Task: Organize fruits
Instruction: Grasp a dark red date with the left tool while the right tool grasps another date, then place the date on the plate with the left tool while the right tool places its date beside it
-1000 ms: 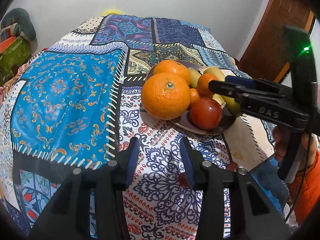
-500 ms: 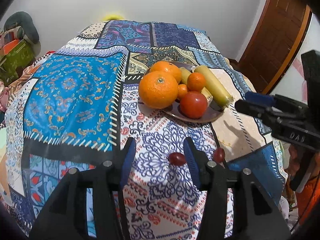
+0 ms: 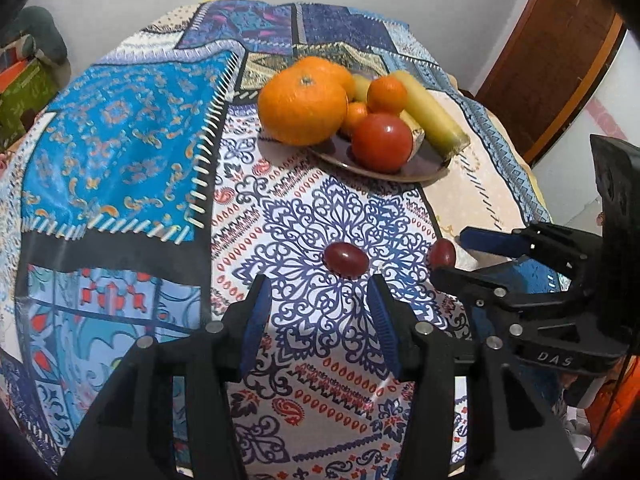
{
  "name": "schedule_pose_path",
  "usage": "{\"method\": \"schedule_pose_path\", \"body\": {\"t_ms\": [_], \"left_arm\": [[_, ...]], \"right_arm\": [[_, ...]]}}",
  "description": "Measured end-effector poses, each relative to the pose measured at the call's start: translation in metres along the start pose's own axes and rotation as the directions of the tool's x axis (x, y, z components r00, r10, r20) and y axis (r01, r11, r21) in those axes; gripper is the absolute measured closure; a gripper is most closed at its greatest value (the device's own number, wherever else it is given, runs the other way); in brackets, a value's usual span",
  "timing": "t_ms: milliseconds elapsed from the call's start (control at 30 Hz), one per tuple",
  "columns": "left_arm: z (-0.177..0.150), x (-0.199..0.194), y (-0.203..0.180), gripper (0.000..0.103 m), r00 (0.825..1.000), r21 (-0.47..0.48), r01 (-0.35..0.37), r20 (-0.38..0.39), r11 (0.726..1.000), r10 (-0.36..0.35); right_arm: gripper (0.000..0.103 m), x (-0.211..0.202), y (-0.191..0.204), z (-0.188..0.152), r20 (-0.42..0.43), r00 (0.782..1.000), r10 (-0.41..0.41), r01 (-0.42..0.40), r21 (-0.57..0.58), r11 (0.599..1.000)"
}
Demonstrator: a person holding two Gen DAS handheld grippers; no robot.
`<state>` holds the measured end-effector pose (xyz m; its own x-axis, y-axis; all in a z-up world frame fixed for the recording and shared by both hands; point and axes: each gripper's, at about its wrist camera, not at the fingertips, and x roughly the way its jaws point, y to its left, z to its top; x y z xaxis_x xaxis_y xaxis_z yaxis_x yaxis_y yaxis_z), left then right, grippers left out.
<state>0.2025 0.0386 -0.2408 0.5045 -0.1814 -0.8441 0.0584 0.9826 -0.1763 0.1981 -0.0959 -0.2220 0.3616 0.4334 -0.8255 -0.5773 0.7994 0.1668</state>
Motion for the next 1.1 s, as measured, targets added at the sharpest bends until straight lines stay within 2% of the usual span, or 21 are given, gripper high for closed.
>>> {"method": "schedule_pose_path", "body": {"t_ms": [67,167,267,500,600,867,1100], "left_arm": [[0.0,0.006,-0.002,0.054,1.0,0.003,0.009,-0.012,1.0,-0.009],[-0.001,0.014,-0.006,0.054,1.0,0.011,0.016,-0.022,1.0,-0.016],[0.001,0.016,-0.011,0.055,1.0,0.029,0.023,-0.015,0.999,-0.023],[0.008,0.025,-0.018,0.071,1.0,0.041,0.019,-0.002,0.999,-0.019],[0.009,0.028,-0.019,0.074,1.0,0.043,0.009,0.003,0.999,-0.01],[0.012,0.019,-0.022,0.075,1.0,0.055,0.006,0.024,0.998,-0.007],[0.034,0.006,-0.027,0.075,0.997,0.07,0.0,0.082,0.998,-0.006]], "right_arm": [[0.064,0.004,0.0,-0.001,-0.006,1.0,0.014,-0.014,0.003,1.0],[0.069,0.006,-0.001,-0.002,0.0,1.0,0.022,-0.022,0.012,1.0],[0.079,0.006,-0.001,-0.003,0.007,1.0,0.03,-0.03,0.016,0.999],[0.08,0.002,-0.002,-0.003,0.03,0.999,0.041,-0.042,0.031,0.999],[0.08,-0.002,-0.006,-0.004,0.043,0.998,0.034,-0.036,0.036,0.999],[0.08,-0.014,-0.013,0.001,0.087,0.996,0.013,-0.017,0.049,0.999],[0.08,-0.02,-0.022,0.016,0.125,0.992,-0.013,0.006,0.054,0.999]]}}
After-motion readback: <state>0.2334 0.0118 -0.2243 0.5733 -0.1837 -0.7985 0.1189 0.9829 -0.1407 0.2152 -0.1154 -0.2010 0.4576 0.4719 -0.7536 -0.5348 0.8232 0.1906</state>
